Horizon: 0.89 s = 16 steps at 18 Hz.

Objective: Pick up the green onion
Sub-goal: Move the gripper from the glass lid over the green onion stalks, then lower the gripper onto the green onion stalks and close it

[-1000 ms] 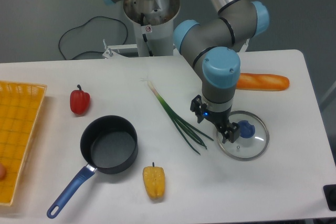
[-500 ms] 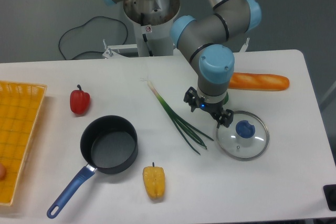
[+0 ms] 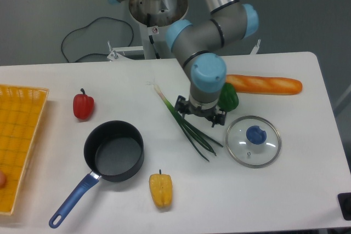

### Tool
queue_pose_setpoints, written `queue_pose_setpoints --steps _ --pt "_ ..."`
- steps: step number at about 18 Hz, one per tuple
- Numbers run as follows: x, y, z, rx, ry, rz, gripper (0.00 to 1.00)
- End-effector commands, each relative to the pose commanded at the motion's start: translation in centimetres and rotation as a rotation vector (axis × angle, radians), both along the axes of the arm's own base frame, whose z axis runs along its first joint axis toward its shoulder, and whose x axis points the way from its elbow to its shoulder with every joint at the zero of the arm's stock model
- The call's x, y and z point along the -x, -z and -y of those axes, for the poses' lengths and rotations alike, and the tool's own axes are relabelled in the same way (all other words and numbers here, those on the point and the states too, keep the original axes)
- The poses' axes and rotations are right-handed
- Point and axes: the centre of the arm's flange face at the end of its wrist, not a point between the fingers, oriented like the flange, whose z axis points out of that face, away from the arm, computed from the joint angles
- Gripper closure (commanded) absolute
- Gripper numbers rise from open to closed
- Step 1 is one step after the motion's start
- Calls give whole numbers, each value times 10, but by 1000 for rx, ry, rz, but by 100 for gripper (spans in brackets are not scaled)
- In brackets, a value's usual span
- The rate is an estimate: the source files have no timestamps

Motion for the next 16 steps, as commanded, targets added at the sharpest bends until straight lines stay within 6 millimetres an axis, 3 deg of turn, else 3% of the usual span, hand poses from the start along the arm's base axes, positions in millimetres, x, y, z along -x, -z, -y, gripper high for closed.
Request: queue_pose_setpoints --steps 2,5,9,14,16 --pt "-4 -6 -11 11 -6 -23 0" --pt "-11 8 -6 67 -81 -25 0" --pt "-22 8 -5 66 -117 -20 0" --pt "-43 38 2 105 -138 21 0" --pt "-44 40 3 110 -147 22 0"
